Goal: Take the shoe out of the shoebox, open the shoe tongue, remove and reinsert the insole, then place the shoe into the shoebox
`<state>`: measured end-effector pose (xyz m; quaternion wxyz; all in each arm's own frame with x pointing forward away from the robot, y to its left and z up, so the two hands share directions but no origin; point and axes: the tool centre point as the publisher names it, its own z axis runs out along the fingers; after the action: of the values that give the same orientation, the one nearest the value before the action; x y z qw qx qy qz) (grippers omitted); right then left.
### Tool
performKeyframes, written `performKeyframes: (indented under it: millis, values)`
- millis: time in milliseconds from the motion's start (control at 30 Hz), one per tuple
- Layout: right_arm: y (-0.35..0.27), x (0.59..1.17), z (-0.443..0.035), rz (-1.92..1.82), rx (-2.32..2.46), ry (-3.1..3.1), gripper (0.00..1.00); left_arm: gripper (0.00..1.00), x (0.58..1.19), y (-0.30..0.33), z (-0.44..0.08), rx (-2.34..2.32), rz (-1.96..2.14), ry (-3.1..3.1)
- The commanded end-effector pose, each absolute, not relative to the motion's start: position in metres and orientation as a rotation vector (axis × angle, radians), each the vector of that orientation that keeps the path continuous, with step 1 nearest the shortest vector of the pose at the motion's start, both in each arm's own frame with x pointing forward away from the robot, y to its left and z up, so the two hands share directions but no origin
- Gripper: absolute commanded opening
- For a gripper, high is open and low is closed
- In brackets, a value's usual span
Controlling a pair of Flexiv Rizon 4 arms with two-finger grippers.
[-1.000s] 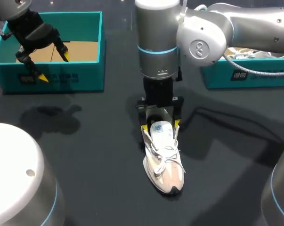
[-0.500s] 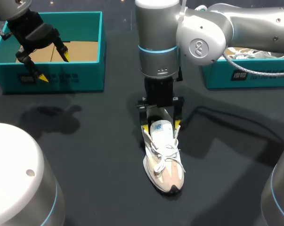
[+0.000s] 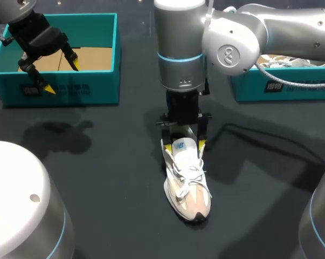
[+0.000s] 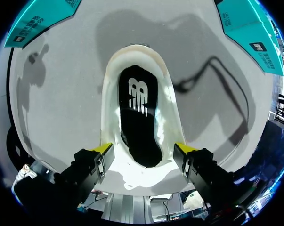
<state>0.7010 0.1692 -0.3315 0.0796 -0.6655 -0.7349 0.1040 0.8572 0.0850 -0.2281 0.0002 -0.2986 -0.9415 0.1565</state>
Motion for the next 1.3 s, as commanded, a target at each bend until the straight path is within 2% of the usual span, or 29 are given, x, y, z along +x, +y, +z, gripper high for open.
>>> performKeyframes:
  millis: [33, 300, 500, 600, 1033, 1167, 1300]
  values:
    - [0.167, 0.698, -0.331, 0.303, -1.992, -2.198, 0.81, 1.00, 0.857, 0.085, -0.228, -0.939, 0.489, -2.957]
    - [0.166, 0.685, -0.325, 0.323, -2.018, -2.179, 0.64, 1.00, 0.857, 0.085, -0.228, -0.939, 0.489, -2.957]
    - [0.164, 0.674, -0.321, 0.328, -2.036, -2.158, 0.58, 1.00, 0.857, 0.085, -0.228, -0.939, 0.489, -2.957]
    - [0.164, 0.668, -0.317, 0.330, -2.054, -2.153, 0.50, 1.00, 0.857, 0.085, -0.228, -0.939, 0.489, -2.957]
    - [0.163, 0.626, -0.294, 0.376, -2.134, -2.094, 0.45, 1.00, 0.857, 0.085, -0.228, -0.939, 0.489, -2.957]
    - [0.160, 0.618, -0.289, 0.378, -2.179, -2.065, 0.37, 1.00, 0.857, 0.085, -0.228, -0.939, 0.489, -2.957]
    - [0.160, 0.626, -0.290, 0.368, -2.180, -2.094, 0.34, 1.00, 0.857, 0.085, -0.228, -0.939, 0.489, -2.957]
